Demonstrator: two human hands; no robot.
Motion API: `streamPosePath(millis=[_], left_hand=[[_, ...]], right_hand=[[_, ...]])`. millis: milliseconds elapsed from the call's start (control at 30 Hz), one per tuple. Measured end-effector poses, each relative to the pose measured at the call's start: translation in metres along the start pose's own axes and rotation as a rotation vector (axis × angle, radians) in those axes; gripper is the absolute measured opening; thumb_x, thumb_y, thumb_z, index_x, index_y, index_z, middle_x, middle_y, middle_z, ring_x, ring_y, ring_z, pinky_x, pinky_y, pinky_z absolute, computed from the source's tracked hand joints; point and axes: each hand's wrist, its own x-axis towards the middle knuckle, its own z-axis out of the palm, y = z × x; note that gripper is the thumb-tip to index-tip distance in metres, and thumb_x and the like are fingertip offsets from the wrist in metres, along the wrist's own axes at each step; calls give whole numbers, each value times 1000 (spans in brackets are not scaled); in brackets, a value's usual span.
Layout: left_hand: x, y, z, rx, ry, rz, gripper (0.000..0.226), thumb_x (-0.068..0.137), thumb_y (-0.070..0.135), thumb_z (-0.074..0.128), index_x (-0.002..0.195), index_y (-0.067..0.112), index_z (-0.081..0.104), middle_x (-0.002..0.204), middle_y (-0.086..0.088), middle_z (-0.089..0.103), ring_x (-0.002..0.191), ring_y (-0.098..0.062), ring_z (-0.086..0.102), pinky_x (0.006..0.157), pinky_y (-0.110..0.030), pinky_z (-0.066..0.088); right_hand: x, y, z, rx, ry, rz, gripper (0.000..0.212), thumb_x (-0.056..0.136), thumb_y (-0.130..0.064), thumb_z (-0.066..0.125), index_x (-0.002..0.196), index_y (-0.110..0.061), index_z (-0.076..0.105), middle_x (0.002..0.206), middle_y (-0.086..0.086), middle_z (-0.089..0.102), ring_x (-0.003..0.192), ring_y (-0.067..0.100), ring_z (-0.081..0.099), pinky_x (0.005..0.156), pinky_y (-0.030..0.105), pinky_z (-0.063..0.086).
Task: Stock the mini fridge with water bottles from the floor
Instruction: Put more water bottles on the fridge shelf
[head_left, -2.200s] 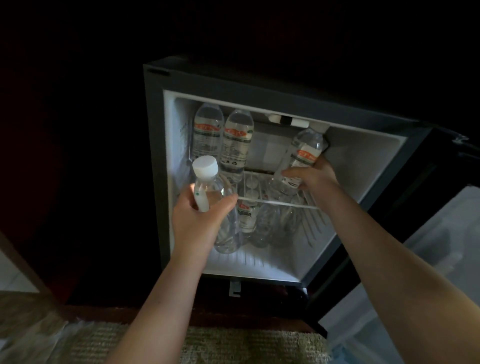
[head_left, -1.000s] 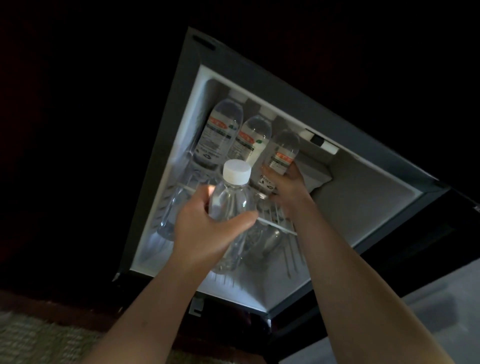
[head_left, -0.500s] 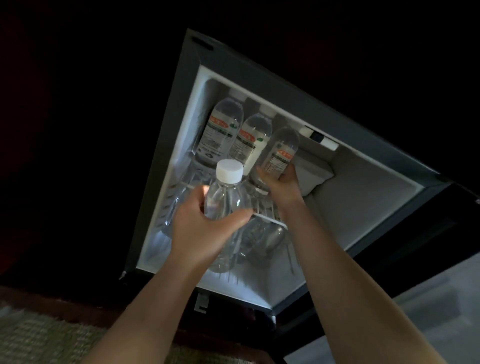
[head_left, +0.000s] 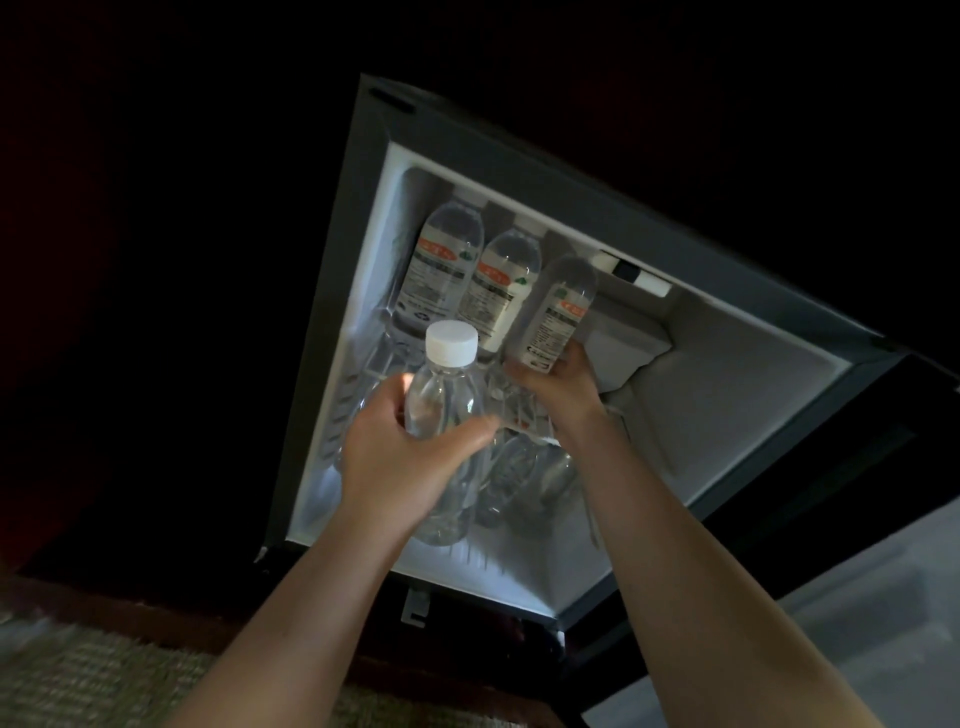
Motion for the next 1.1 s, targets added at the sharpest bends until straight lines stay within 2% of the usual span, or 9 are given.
streamPosePath(millis=[100, 267, 467, 567, 667, 800, 900, 967, 1100], left_hand=[[1, 1, 1, 1, 14, -1, 36, 54, 41, 81, 79, 25, 63, 75, 4, 66, 79, -20, 65, 71, -38, 51], [2, 9, 6, 51, 20, 17, 31, 59, 36, 80, 84, 25, 64, 78, 3, 68, 79, -17, 66, 70, -36, 52], [1, 25, 12, 227, 9, 118, 40, 58, 44, 81, 88, 27, 60, 92, 6, 64, 83, -9, 62, 66, -25, 49], [-2, 24, 14, 414, -38, 165, 54, 53, 55, 76, 92, 22, 60, 107, 5, 56, 95, -12, 56, 76, -29, 48], [-10, 27, 22, 510, -57, 244, 63, 49, 59, 74, 96, 19, 61, 114, 5, 51, 108, -17, 50, 88, -31, 44], [-22, 29, 32, 499, -86, 269, 56, 47, 61, 73, 87, 24, 57, 101, 7, 55, 104, -18, 53, 84, -32, 43], [-25, 28, 32, 445, -290, 109, 78, 51, 68, 72, 117, 29, 55, 125, 7, 56, 121, -18, 50, 93, -34, 44], [-29, 29, 26, 374, -390, -14, 98, 59, 64, 72, 143, 32, 33, 151, 7, 33, 138, -18, 32, 110, -40, 32], [-30, 26, 16, 249, -403, -99, 74, 77, 52, 66, 142, 33, 36, 149, 11, 33, 137, -14, 31, 104, -31, 27]], right_hand=[[-14, -1, -2, 72, 43, 86, 96, 58, -33, 88, 139, -15, 40, 126, 4, 63, 109, 19, 64, 95, 42, 52], [-76, -9, -9, 252, 398, -85, 26, 68, -10, 66, 89, -22, 57, 95, 6, 66, 86, 23, 63, 76, 37, 50], [-134, -4, -23, 279, -445, 33, 65, 63, 1, 66, 118, -31, 56, 122, 2, 63, 113, 18, 60, 85, 30, 52], [-146, -2, -25, 175, -615, -9, 71, 69, 2, 72, 123, -39, 52, 126, -4, 62, 120, 17, 57, 92, 33, 51], [-155, -3, -20, 143, -483, -57, 70, 64, -7, 79, 121, -35, 51, 120, -4, 65, 115, 14, 60, 97, 36, 50], [-161, -3, -22, 192, -296, -48, 51, 70, 6, 77, 108, -21, 57, 95, -3, 70, 89, 9, 68, 74, 25, 55], [-162, 0, -34, 181, -201, -6, 38, 72, 6, 76, 105, -7, 64, 92, 5, 73, 85, 18, 70, 74, 29, 56], [-158, 1, -43, 147, -112, 40, 24, 77, -5, 76, 100, -5, 68, 81, 6, 74, 72, 19, 69, 69, 33, 56], [-140, -5, -61, 153, 96, 133, 11, 81, -24, 72, 86, -14, 72, 78, 6, 72, 71, 22, 66, 73, 37, 53]])
